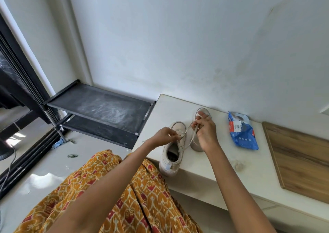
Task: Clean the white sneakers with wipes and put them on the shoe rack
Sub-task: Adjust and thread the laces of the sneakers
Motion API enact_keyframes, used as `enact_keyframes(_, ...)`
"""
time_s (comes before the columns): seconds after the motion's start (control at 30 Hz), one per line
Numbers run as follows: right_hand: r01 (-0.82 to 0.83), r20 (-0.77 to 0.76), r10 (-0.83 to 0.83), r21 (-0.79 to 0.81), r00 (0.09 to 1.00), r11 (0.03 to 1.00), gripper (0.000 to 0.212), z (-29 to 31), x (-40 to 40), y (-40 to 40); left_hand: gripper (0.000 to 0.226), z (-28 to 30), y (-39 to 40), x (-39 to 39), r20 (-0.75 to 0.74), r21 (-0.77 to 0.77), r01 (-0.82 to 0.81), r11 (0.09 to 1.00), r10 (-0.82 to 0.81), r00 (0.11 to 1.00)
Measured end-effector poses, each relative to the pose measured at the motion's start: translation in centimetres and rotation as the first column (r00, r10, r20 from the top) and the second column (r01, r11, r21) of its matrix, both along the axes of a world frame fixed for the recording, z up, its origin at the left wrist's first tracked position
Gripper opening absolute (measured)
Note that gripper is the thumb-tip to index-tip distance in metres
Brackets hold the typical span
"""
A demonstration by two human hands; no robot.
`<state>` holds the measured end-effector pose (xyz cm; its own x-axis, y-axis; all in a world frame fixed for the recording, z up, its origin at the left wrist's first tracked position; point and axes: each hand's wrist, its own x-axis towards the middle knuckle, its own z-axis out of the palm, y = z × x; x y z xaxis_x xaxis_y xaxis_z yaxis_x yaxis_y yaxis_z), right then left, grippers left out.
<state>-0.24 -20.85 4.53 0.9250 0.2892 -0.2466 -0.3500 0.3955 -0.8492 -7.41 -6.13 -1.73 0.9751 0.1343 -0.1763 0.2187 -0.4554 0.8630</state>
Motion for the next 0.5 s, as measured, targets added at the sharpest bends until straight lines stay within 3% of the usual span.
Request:
enact_keyframes(0.1,0.026,0.144,-0.017,-0.060,0.989,0.998,0.035,0.5,0.4,-0.2,0.027,0.4,-0.4,-0.1,-0.051,-0.136,-0.065,0.989,0.059,0.997)
enact_keyframes(0.17,0.027,0.317,0.069,-0.288,0.946,0.957,0.038,0.0,0.6,-0.4,0.027,0.7,-0.6,0.0,-0.084,-0.107,-0.014,0.994,0.005,0.996)
enact_keyframes(0.2,0.044,0.425,0.182,-0.471,0.887,0.881,0.038,-0.5,0.8,-0.6,0.027,0.8,-0.6,0.1,-0.105,-0.088,0.023,0.996,-0.033,0.994)
enact_keyframes(0.23,0.085,0.503,0.359,-0.663,0.786,0.744,0.037,-1.2,1.0,-0.8,0.026,1.2,-0.7,0.2,-0.126,-0.072,0.056,0.996,-0.065,0.990)
enact_keyframes(0.3,0.200,0.452,0.664,-0.884,0.596,0.422,0.035,-2.7,1.2,-1.3,0.026,1.7,-0.7,0.4,-0.167,-0.055,0.102,0.993,-0.110,0.980)
enact_keyframes(0.37,0.230,0.370,0.766,-0.929,0.525,0.290,0.039,-4.1,1.0,-1.9,0.022,1.9,-0.7,0.5,-0.187,-0.056,0.124,0.991,-0.132,0.973)
enact_keyframes(0.5,0.396,0.422,0.779,-0.885,0.464,0.244,0.042,-5.1,0.0,-2.4,0.003,1.5,-0.7,0.4,-0.188,-0.080,0.121,0.989,-0.134,0.973)
